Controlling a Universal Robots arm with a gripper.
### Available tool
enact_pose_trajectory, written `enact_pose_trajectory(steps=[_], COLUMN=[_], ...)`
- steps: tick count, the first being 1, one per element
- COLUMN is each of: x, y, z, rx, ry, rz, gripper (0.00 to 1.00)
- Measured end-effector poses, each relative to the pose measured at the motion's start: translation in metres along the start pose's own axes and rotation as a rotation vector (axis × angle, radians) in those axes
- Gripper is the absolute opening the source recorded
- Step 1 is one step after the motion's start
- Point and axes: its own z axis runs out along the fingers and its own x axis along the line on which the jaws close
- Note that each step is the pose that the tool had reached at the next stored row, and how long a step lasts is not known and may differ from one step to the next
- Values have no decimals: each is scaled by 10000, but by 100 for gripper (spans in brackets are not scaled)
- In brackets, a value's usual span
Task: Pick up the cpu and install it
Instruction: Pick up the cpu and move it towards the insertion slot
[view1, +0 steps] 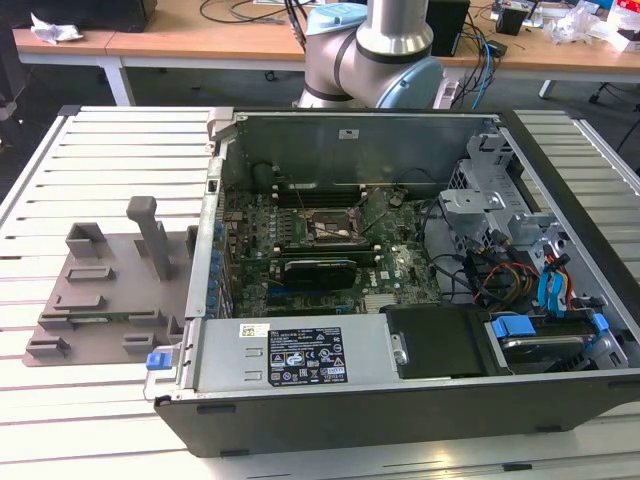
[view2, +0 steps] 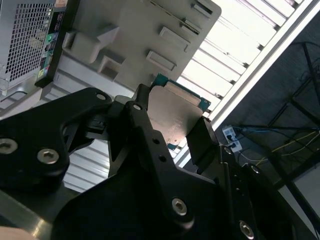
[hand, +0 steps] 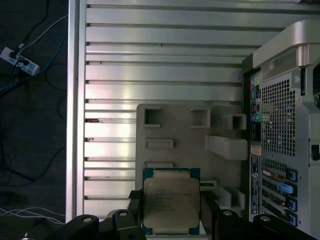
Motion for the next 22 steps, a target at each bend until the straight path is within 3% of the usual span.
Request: enact_pose_trajectory(steps=[4, 7, 11, 14, 16, 22], x=[-2, -17, -205, -280, -395, -570], y=[9, 10, 6, 4, 3, 0], z=[-89, -88, -61, -11, 45, 90], rx=[0, 1, 0, 0, 2, 3], ry=[0, 4, 4, 13, 24, 24], rz=[0, 1, 0, 0, 1, 0], gripper=[55, 55, 55, 55, 55, 55])
